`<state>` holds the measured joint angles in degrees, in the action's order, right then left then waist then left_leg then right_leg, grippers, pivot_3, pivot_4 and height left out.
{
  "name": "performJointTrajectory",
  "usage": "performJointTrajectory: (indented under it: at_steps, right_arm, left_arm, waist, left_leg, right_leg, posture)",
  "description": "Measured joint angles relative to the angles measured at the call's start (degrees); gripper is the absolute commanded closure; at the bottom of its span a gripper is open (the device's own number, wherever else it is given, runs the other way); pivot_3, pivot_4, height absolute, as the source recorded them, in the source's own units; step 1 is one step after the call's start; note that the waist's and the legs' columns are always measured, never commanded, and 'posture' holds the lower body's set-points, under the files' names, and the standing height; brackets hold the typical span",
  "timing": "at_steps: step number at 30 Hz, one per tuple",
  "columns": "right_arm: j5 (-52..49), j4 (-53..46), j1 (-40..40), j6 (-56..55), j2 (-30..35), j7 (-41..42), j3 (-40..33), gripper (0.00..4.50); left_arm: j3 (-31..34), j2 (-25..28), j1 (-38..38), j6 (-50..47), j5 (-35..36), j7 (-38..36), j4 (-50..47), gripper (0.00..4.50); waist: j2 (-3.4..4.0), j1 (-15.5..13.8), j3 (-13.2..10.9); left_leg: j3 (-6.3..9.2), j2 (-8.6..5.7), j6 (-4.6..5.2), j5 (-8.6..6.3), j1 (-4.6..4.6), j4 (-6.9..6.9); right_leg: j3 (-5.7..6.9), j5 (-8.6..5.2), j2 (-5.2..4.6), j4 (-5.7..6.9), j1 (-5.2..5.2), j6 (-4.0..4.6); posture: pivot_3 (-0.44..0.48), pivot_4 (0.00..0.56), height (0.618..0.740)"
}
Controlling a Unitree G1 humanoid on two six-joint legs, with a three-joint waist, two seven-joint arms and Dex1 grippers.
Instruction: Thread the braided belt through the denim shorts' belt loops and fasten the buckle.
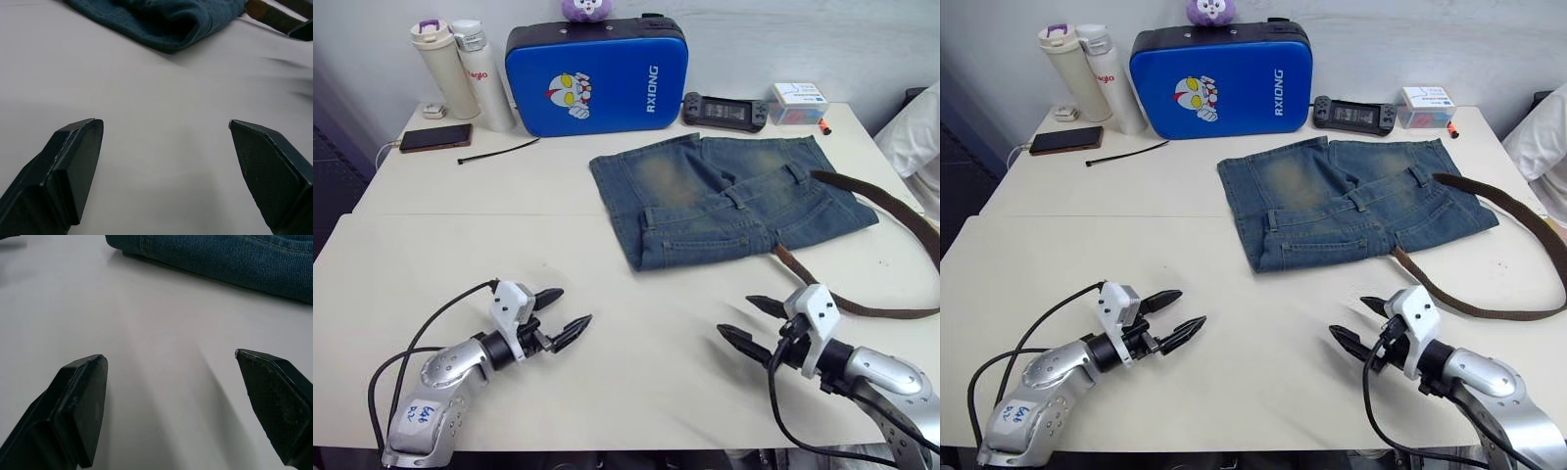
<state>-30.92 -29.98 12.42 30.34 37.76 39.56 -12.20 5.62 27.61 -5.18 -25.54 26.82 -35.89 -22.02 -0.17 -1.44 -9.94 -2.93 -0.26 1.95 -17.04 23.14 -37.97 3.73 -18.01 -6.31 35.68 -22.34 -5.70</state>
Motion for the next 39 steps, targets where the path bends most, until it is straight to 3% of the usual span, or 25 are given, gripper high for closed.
performJointTrajectory:
  at_steps: [5, 9, 14, 16, 21, 26, 29, 34, 39]
  right_arm:
    - [-5.2, -0.9, 0.0, 4.2, 1.4, 1.0, -3.1, 0.06]
    - [-12.4, -6.2, -1.0, 11.4, 8.1, 2.0, -6.8, 0.06]
    - [-19.4, -9.3, -3.4, 20.3, 13.9, -0.2, -10.9, 0.06]
    - [-20.3, -10.7, -4.0, 21.9, 14.5, -1.7, -11.1, 0.06]
    - [-21.2, -15.6, -1.7, 24.9, 14.7, -6.3, -13.4, 0.06]
    - [-21.3, -18.2, 1.2, 26.5, 13.9, -12.0, -18.3, 0.06]
    - [-15.8, -17.1, -0.5, 26.0, 13.1, -18.1, -21.4, 0.06]
    - [-7.3, -10.5, -2.4, 25.7, 15.5, -20.5, -21.4, 0.06]
    - [-2.3, -0.2, -8.1, 23.0, 17.8, -16.9, -13.8, 0.06]
  left_arm:
    - [-1.3, 4.5, 3.1, -5.6, 3.5, -4.2, -1.3, 0.00]
    - [-3.4, 10.1, 15.9, -15.1, 10.4, -8.9, -4.8, 0.00]
    - [-12.0, 13.3, 27.8, -17.0, 6.4, -12.5, -1.7, 0.00]
    - [-15.5, 12.3, 30.8, -16.5, 4.0, -13.7, 1.7, 0.00]
    - [-22.9, 3.8, 42.5, -10.3, -2.2, -17.1, 12.5, 0.00]
    - [-24.7, -5.5, 52.0, -3.2, -8.1, -16.8, 27.7, 0.00]
    - [-24.8, -10.1, 56.1, 0.3, -9.9, -17.3, 34.1, 0.00]
    - [-24.6, -11.1, 56.3, 0.6, -10.1, -20.6, 34.4, 0.00]
    - [-22.0, -10.8, 55.0, -3.7, -9.1, -20.5, 31.4, 0.00]
  waist:
    - [0.00, -0.1, 0.0]
    - [0.00, -0.1, 0.0]
    - [0.01, 0.0, 0.0]
    - [0.01, 0.0, 0.0]
    - [-0.05, -1.4, 0.0]
    - [-0.09, -1.7, 0.0]
    - [-0.09, -1.6, 0.0]
    - [-0.09, -1.0, 0.0]
    - [-0.09, -0.2, 0.0]
  left_leg:
    - [0.02, 0.00, 0.00, 0.00, 0.02, -0.03]
    - [0.10, -0.01, 0.01, 0.00, 0.00, -0.13]
    - [0.08, 0.00, 0.02, -0.05, -0.09, -0.08]
    - [0.05, 0.00, 0.02, -0.05, -0.07, -0.09]
    - [0.01, -0.08, 0.18, -0.06, 0.04, -0.31]
    - [-0.07, -0.08, 0.24, -0.08, 0.07, -0.39]
    - [-0.30, -0.09, 0.26, -0.09, 0.08, -0.34]
    - [-0.55, 0.03, 0.22, -0.06, 0.07, -0.25]
    - [-0.55, 0.05, 0.21, -0.06, 0.06, -0.28]
  right_leg:
    - [0.01, 0.00, 0.00, 0.04, 0.00, 0.00]
    - [0.01, 0.00, -0.02, -0.01, 0.11, 0.00]
    - [0.05, 0.00, 0.09, -0.06, 0.19, 0.00]
    - [0.04, 0.00, 0.12, -0.07, 0.18, -0.01]
    - [-0.02, 0.02, 0.40, -0.09, 0.20, -0.08]
    - [-0.05, 0.03, 0.42, -0.09, 0.19, -0.11]
    - [-0.04, -0.02, 0.42, -0.06, 0.05, -0.29]
    - [-0.06, -0.05, 0.58, 0.01, -0.14, -0.33]
    - [-0.23, -0.07, 0.56, 0.02, -0.13, -0.36]
  posture:
    - [0.000, 0.150, 0.725]
    - [0.000, 0.150, 0.725]
    - [0.000, 0.150, 0.725]
    - [0.000, 0.150, 0.725]
    - [0.000, 0.150, 0.725]
    - [0.000, 0.150, 0.725]
    - [0.000, 0.150, 0.725]
    - [0.000, 0.150, 0.725]
    - [0.000, 0.150, 0.725]
